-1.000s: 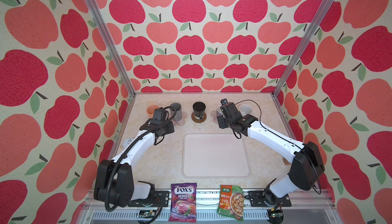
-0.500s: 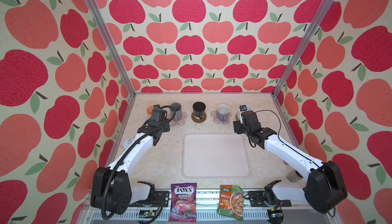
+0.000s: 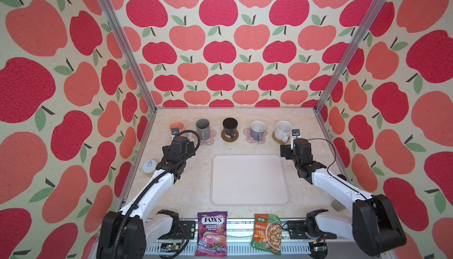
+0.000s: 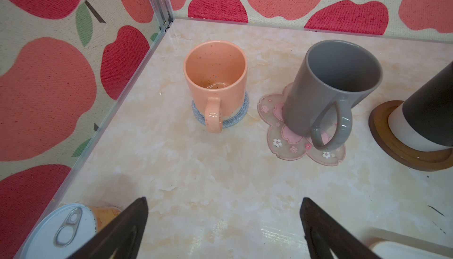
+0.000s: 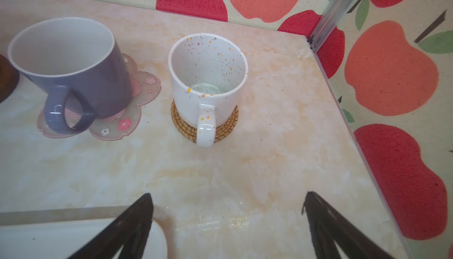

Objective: Place cups on coasters
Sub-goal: Reset both arms

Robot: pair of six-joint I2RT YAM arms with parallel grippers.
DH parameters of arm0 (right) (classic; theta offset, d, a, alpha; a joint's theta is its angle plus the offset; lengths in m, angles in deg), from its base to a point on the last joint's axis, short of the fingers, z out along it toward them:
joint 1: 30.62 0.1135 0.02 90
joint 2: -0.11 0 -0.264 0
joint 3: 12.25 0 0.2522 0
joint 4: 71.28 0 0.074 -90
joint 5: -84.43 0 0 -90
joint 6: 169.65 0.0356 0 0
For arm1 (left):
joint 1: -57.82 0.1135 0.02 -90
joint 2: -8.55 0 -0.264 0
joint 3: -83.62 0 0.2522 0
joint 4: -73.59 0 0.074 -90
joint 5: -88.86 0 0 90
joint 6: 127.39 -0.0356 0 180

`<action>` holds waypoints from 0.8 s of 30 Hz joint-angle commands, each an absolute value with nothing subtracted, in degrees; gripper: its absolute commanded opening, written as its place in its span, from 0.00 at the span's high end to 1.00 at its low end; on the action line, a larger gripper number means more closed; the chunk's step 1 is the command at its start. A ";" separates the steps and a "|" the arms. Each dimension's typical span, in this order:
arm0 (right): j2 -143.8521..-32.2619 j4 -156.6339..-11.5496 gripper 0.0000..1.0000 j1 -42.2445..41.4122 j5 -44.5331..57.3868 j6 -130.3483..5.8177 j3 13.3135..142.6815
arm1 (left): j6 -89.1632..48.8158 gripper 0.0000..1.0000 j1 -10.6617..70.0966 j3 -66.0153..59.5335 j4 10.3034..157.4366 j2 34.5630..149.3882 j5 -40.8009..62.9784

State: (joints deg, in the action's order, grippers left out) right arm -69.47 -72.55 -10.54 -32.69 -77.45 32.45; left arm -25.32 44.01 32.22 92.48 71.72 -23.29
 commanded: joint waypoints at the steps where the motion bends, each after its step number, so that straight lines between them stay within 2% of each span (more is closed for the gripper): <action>1: -69.50 -63.30 0.01 -12.25 -39.11 -80.42 30.67 | -24.81 0.01 43.75 33.72 88.17 72.06 -25.74; 7: -70.94 -54.97 0.01 -13.90 -37.88 -87.06 27.00 | -24.90 0.01 43.49 34.73 85.45 75.74 -28.71; 15: -77.42 -42.21 0.01 -18.22 -32.53 -83.69 22.37 | -31.32 0.01 43.93 36.87 77.12 78.74 -28.31; 24: -85.05 -29.92 0.01 -19.01 -30.53 -87.15 21.46 | -38.88 0.01 46.00 43.02 61.14 78.70 -29.21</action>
State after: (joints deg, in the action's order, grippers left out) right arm -82.74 -37.08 -18.45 -31.99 -85.39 21.82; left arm -35.09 45.06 40.89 69.29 78.59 -27.69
